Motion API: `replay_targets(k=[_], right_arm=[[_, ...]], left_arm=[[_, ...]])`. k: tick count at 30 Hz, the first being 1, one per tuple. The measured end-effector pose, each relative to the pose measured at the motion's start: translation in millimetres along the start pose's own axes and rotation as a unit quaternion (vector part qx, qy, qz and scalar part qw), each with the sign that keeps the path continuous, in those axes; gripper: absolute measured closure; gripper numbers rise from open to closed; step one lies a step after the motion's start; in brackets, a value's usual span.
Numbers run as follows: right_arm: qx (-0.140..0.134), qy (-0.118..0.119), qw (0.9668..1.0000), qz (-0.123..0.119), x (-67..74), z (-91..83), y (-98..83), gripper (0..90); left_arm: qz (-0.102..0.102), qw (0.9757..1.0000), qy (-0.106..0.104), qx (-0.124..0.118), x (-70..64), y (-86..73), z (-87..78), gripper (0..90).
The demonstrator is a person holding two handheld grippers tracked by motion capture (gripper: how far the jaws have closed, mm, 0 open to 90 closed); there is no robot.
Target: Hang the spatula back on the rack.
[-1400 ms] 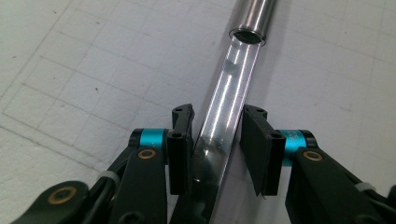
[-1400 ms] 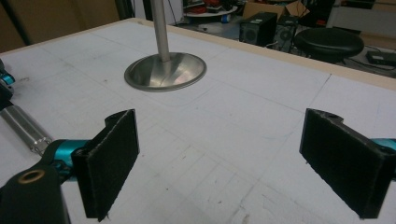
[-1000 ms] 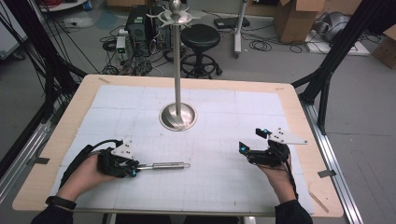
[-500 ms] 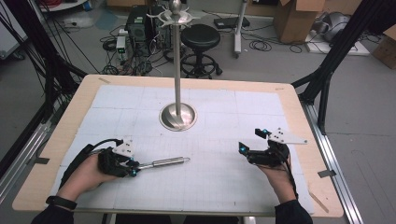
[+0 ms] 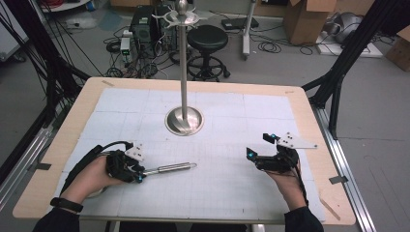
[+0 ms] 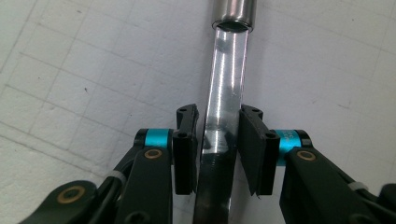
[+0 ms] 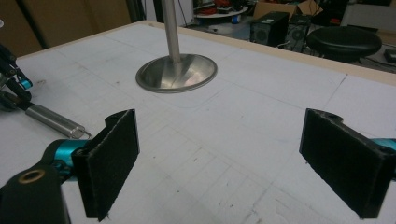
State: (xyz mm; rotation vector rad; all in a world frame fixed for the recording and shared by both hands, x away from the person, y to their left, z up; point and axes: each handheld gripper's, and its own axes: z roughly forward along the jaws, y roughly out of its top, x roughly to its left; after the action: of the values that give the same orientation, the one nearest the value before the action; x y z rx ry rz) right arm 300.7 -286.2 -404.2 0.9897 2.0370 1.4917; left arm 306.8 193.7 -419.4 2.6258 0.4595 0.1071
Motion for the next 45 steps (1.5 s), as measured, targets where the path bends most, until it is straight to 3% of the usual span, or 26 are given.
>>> replay_targets(k=[6,12,14,15,19,25,29,41,45], right_arm=[[0.001,0.003,1.0000,-0.002,0.8,1.0,0.0,11.4],[0.000,0.003,1.0000,0.001,-0.1,0.3,-0.1,11.4],[0.000,0.004,1.0000,0.001,0.3,0.3,0.0,11.4],[0.000,0.003,1.0000,0.000,0.3,0.5,0.0,11.4],[0.002,0.004,1.0000,0.001,0.3,1.0,-0.2,11.4],[0.001,0.003,1.0000,-0.002,0.2,1.8,-0.3,11.4],[0.001,0.003,1.0000,0.001,0.2,1.5,-0.2,11.4],[-0.001,0.001,1.0000,0.002,0.0,1.0,0.0,11.5],[-0.003,0.002,1.0000,0.001,-0.3,0.8,0.2,11.5]], left_arm=[[-0.007,1.0000,-0.002,0.000,-0.5,-0.1,0.3,70.5],[0.008,0.9999,0.006,-0.005,-3.9,-1.4,-0.5,72.8],[-0.003,0.9999,0.004,-0.011,-3.6,-2.9,-1.0,74.5],[-0.015,0.9997,0.002,-0.017,-2.3,-4.3,-1.4,74.6],[-0.025,0.9981,0.010,-0.056,-2.9,-13.0,-1.9,74.7],[-0.040,0.9950,0.022,-0.089,-0.4,-16.9,-12.6,74.8],[-0.049,0.9895,0.043,-0.128,1.4,-18.5,-24.2,74.9],[-0.063,0.9767,0.089,-0.185,5.5,-11.0,-48.2,74.9],[-0.069,0.9703,0.105,-0.207,7.9,-7.2,-58.0,74.9]])
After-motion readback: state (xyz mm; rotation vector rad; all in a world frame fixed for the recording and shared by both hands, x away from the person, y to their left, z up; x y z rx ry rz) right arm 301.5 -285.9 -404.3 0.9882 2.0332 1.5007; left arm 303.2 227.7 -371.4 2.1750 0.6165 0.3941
